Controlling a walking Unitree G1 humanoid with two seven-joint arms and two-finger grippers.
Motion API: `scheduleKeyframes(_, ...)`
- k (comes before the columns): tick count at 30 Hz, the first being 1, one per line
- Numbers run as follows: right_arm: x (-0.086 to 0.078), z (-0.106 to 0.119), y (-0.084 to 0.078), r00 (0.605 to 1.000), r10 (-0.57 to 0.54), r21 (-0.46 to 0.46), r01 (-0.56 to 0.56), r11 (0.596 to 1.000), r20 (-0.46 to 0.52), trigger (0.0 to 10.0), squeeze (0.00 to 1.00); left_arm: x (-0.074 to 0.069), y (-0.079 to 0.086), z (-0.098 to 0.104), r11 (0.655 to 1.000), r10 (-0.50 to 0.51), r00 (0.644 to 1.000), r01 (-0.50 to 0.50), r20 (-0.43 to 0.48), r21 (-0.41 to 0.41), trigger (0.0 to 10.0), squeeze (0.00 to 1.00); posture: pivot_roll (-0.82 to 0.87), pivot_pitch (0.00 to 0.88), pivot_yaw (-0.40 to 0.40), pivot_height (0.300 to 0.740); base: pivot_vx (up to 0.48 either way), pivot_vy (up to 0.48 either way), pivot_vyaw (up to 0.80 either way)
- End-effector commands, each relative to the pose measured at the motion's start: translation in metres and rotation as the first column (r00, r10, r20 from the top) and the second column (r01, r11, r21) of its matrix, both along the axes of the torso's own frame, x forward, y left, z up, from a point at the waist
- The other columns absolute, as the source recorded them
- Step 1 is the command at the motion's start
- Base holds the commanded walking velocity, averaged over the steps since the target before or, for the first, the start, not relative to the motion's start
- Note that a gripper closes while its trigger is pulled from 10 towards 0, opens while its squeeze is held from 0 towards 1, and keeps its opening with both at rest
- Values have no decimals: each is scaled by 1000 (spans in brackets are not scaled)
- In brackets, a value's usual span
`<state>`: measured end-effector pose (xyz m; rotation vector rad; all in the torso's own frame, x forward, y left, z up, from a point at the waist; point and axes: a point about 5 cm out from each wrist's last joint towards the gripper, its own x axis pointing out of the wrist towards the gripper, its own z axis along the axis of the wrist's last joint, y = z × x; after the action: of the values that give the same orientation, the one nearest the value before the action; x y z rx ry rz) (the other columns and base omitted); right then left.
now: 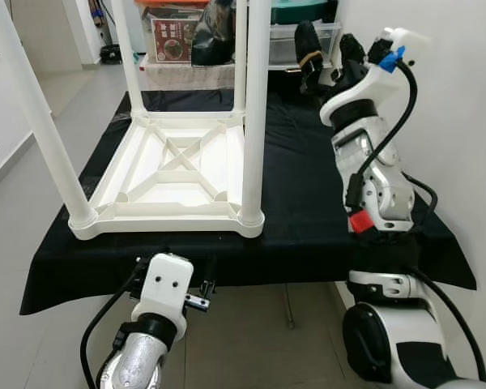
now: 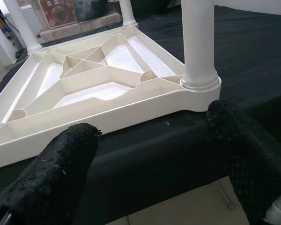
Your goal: Building children table
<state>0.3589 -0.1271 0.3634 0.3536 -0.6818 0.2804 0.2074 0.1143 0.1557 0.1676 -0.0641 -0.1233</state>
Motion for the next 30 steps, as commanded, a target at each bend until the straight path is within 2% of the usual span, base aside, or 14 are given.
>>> scheduleKeyframes(1, -1, 9, -7, 997, -65, 38, 64, 997, 31, 10000, 0, 0, 0, 0, 1000, 5, 1000, -5, -7, -1, 10000, 0, 98, 49, -53, 740, 0, 0, 469)
scheduleKeyframes(3, -1, 9, -7, 997, -65, 38, 64, 997, 31, 10000, 0, 0, 0, 0, 1000, 5, 1000, -5, -7, -1, 10000, 0, 98, 49, -53, 740, 0, 0, 469)
scheduleKeyframes(5, -4, 15, -14, 990, -127, 53, 124, 991, 59, 10000, 0, 0, -1, 0, 1000, 4, 1000, -4, -8, 0, 10000, 0, 99, 48, -54, 740, 0, 0, 800)
scheduleKeyframes(15, -11, 17, -8, 989, -127, 43, 124, 991, 80, 10000, 0, 1, 0, 0, 1000, 2, 1000, -2, -9, 1, 10000, 0, 101, 49, -52, 740, 0, 0, 745)
scheduleKeyframes(18, -10, 18, -13, 984, -162, 59, 158, 986, 79, 10000, 0, 1, 0, -1, 1000, 2, 1000, -2, -11, 2, 10000, 0, 99, 48, -51, 740, 0, 0, 0)
scheduleKeyframes(20, -9, 23, -22, 968, -232, 58, 227, 972, 96, 10000, 0, 1, 0, -1, 1000, 4, 1000, -4, -12, 0, 10000, 0, 99, 50, -51, 740, 0, 0, 0)
scheduleKeyframes(25, -9, 22, -20, 962, -248, 13, 249, 969, 110, 10000, 0, 1, 0, -1, 1000, 2, 1000, -2, -13, 2, 10000, 0, 98, 52, -48, 740, 0, 0, 0)
scheduleKeyframes(26, -7, 19, -18, 959, -263, -27, 267, 963, 101, 10000, 0, 1, 0, -1, 1000, 2, 1000, -2, -14, 3, 10000, 0, 98, 52, -49, 740, 0, 0, 0)
scheduleKeyframes(30, -4, 12, -14, 964, -256, -63, 261, 963, 73, 10000, 0, 0, 0, -2, 1000, 1, 1000, -1, -17, 4, 10000, 0, 98, 53, -46, 740, 0, 0, 0)
